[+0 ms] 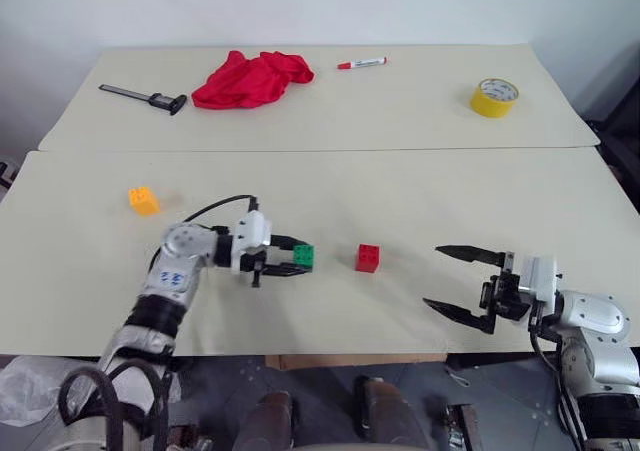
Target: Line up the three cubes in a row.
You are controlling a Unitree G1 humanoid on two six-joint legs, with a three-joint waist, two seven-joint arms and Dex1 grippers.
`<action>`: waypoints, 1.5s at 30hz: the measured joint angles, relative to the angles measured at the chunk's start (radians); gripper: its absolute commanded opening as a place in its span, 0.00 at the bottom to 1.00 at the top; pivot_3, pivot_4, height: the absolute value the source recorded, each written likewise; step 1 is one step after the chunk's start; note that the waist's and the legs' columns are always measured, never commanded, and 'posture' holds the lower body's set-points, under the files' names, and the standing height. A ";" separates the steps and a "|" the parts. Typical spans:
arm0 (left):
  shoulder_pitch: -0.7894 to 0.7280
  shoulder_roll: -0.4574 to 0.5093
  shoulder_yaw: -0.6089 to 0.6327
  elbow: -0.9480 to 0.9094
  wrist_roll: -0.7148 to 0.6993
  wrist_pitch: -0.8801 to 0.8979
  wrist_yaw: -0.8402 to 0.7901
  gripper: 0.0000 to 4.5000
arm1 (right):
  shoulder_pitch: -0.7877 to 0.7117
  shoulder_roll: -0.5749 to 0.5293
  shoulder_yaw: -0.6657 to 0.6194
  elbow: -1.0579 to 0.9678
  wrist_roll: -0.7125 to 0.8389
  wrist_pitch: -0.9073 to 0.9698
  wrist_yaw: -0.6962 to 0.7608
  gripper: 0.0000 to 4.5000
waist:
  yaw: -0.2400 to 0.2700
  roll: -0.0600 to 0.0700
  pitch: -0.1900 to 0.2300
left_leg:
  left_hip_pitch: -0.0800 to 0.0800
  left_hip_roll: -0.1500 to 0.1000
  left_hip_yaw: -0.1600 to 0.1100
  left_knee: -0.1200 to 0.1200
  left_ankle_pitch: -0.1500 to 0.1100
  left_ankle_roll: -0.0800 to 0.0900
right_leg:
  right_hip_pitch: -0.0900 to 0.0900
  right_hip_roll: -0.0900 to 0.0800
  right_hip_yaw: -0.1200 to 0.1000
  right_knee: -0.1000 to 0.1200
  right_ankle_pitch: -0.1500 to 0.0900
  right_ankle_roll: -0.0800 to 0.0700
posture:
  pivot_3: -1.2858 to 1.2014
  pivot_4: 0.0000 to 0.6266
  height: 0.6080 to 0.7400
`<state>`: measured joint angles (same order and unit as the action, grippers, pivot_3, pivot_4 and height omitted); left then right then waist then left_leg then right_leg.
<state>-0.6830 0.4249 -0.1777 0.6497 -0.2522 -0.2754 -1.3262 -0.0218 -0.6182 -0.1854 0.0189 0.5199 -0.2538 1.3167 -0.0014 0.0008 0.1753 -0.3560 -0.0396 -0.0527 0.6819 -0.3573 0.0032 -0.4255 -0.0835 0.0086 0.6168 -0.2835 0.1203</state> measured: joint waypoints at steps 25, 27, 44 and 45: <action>0.358 0.125 0.390 -0.525 -0.145 0.191 0.303 0.99 | -0.090 0.082 0.107 -0.083 0.028 0.100 -0.064 1.00 | -0.005 -0.001 0.001 | 0.001 0.007 0.002 0.001 -0.001 -0.004 | -0.003 -0.002 0.004 0.003 -0.001 -0.002 | 0.52 0.24 1.00; 0.506 0.122 0.491 -0.613 -0.144 0.215 0.431 0.99 | -0.142 0.120 0.132 -0.067 0.029 0.106 -0.072 1.00 | -0.004 -0.001 0.001 | 0.002 0.006 0.003 0.000 -0.002 -0.004 | -0.003 -0.003 0.006 0.003 -0.001 -0.002 | 0.52 0.24 1.00; 0.881 -0.258 0.775 -0.761 -0.140 0.209 1.061 0.99 | -0.267 0.228 0.179 0.065 -0.072 -0.013 -0.130 1.00 | 0.026 -0.005 -0.001 | 0.002 0.001 0.001 0.000 -0.001 -0.002 | -0.001 -0.007 0.002 0.000 -0.002 -0.003 | 0.52 0.24 1.00; 0.855 -0.256 0.770 -0.761 -0.140 0.213 1.076 0.99 | -0.268 0.227 0.179 0.066 -0.072 -0.013 -0.130 1.00 | 0.026 -0.005 -0.001 | 0.002 0.001 0.000 0.000 -0.001 -0.002 | -0.002 -0.007 0.001 0.001 -0.002 -0.003 | 0.52 0.24 1.00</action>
<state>0.1716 0.1693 0.5928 -0.1117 -0.3924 -0.0622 -0.2505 -0.2895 -0.3910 -0.0061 0.0844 0.4477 -0.2665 1.1866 0.0245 -0.0041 0.1747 -0.3541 -0.0385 -0.0525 0.6821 -0.3586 0.0007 -0.4270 -0.0910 0.0098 0.6176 -0.2851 0.1173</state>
